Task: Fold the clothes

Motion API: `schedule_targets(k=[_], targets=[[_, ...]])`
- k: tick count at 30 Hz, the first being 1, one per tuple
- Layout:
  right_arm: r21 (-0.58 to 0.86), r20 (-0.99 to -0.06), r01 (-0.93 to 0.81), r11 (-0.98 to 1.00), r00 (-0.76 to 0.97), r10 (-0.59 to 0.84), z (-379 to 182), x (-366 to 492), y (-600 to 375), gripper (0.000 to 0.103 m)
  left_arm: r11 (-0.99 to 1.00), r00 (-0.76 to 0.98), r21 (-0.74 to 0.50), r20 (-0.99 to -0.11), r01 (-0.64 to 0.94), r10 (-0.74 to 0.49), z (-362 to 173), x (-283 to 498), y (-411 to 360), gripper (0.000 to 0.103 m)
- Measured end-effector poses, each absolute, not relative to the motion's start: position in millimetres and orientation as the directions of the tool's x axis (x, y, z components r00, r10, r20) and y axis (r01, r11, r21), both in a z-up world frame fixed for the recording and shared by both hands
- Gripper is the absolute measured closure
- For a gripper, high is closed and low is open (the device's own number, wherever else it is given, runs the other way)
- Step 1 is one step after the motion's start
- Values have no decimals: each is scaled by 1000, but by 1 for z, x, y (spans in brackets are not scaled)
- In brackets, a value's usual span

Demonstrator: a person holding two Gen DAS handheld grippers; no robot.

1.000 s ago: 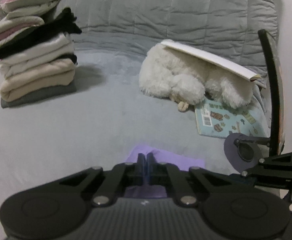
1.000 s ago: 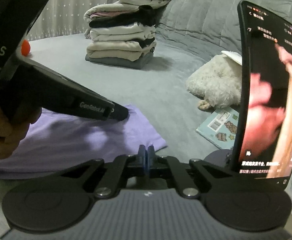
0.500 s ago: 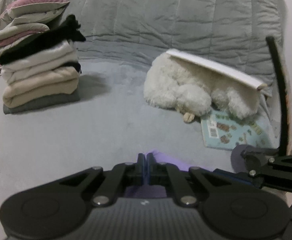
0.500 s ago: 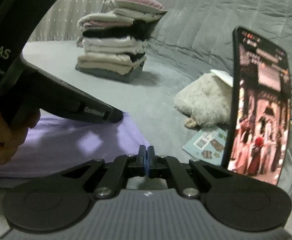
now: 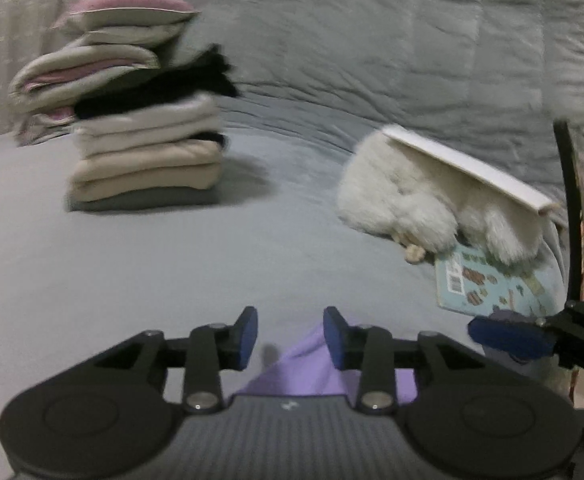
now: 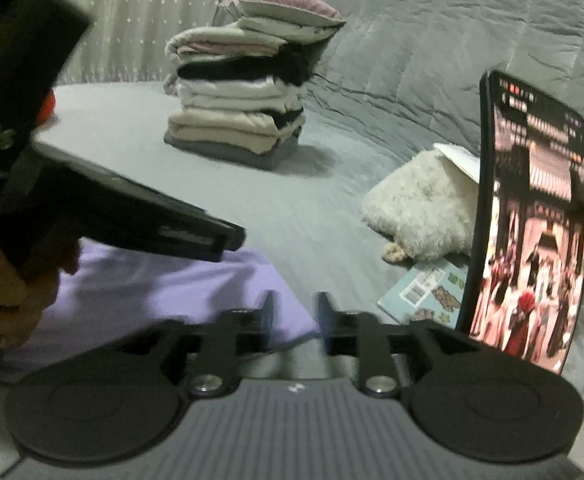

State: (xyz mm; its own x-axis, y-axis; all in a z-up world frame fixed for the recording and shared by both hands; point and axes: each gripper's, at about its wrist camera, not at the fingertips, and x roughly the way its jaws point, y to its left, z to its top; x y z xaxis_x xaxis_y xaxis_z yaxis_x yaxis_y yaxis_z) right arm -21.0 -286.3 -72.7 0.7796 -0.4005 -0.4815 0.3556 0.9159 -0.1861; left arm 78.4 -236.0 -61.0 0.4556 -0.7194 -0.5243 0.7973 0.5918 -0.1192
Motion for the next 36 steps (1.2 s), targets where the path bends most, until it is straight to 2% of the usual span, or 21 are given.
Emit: schedule_targets(k=[8,13,16,18,26,29,33,36], targets=[[-138,-470,303,943,818,-332,-65,-27,-274,57,707,580,-77,-513,703,-633,-44,58,-175,39],[-89,-482,256,963,835,-267,-61,-30,-265,46,765,647,-19,-521,643,-556,-40,40,-140,27],[-48,-495,215,975,843,-210,-58,-32,-258,39,782,666,13,-534,623,-521,-41,29,-120,23],[-13,-512,180,984,844,-161,-59,-32,-253,38,782,667,18,-535,623,-519,-43,23,-106,22],[61,-529,-10,998,848,41,-71,-31,-236,38,699,569,-64,-531,712,-628,-56,1,-69,21],[75,-558,-57,996,825,89,-82,-29,-236,38,670,516,-91,-564,737,-645,-66,-6,-60,22],[2,-586,-87,996,807,72,-89,-38,-235,38,641,484,-87,-581,763,-655,-79,-22,-48,27],[-20,-592,-111,994,802,77,-87,-48,-238,38,654,517,-60,-560,754,-648,-75,-25,-41,37]])
